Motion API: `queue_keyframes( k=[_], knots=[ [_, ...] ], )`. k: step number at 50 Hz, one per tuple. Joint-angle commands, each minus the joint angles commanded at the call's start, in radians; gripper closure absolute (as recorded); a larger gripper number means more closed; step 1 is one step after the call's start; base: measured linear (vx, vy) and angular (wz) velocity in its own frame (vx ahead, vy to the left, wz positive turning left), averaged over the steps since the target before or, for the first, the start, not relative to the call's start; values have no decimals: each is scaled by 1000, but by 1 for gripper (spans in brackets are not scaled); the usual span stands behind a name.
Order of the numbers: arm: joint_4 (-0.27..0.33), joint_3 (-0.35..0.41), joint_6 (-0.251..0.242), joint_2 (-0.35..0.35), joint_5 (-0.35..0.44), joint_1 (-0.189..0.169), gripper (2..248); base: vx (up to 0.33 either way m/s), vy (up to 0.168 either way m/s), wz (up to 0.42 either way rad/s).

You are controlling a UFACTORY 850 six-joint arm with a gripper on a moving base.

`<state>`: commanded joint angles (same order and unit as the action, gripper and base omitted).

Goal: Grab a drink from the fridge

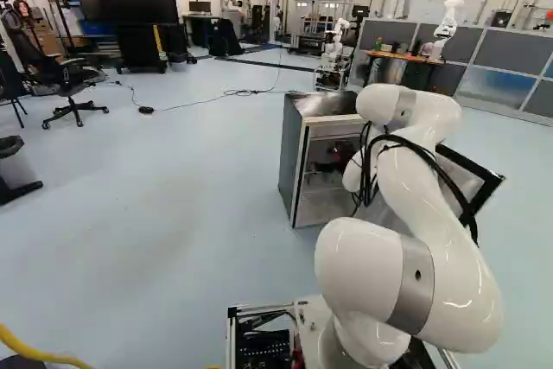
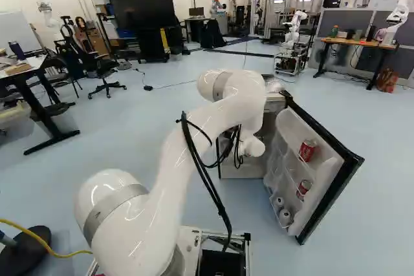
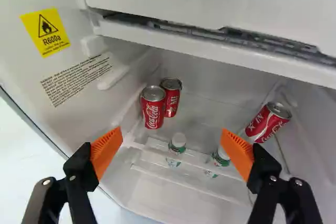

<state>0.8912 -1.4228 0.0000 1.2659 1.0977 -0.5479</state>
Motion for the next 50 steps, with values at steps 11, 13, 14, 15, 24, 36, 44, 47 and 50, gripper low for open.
queue_keyframes(
  k=[11, 13, 14, 15, 24, 36, 44, 47, 50],
  knots=[
    [0, -35, 0, 39, 0, 2, 3, 0, 0, 0],
    [0, -39, 0, 42, 0, 2, 3, 0, 0, 0],
    [0, -41, 0, 44, 0, 2, 3, 0, 0, 0],
    [0, -42, 0, 45, 0, 2, 3, 0, 0, 0],
    [0, -55, 0, 54, 0, 6, 3, 0, 0, 0],
    [0, -78, 0, 68, 0, 13, 3, 0, 0, 0],
    [0, -109, 0, 96, 0, 16, 3, 0, 0, 0],
    [0, -123, 0, 109, 0, 17, 3, 0, 0, 0],
    [0, -136, 0, 121, 0, 19, 3, 0, 0, 0]
  ],
)
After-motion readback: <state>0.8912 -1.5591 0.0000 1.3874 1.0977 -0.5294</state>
